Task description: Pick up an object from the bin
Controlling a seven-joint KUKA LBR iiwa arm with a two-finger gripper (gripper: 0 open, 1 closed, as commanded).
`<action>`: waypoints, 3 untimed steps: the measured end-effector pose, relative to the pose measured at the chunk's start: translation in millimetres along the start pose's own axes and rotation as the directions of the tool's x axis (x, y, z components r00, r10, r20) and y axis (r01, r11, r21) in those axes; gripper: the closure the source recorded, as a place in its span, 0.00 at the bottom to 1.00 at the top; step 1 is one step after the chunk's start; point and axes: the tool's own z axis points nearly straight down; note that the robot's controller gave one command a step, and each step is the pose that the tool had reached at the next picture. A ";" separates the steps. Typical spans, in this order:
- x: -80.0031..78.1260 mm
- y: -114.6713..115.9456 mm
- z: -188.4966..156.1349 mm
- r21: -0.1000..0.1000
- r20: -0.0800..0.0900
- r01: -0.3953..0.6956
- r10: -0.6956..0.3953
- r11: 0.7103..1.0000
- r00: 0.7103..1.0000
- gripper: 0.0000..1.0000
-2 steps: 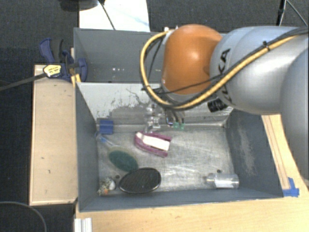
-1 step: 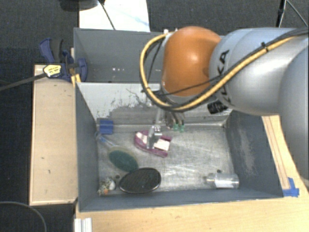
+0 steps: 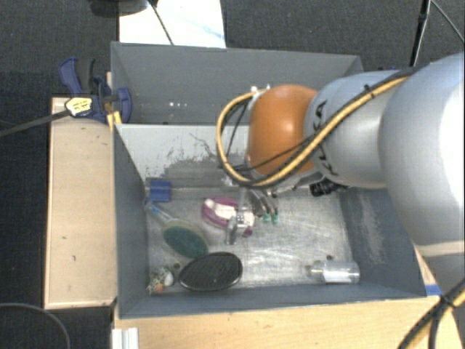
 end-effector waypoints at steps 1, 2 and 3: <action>-2.0 2.1 -4.7 -0.003 0.008 0.003 -0.003 1.000 1.000 1.00; -4.2 1.3 -34.7 -0.005 0.012 -0.045 0.045 0.999 0.999 1.00; -3.6 1.1 -33.2 -0.004 0.009 -0.044 0.044 0.999 0.999 0.00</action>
Offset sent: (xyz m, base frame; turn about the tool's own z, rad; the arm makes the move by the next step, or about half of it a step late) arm 0.0000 0.0000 0.0000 0.0000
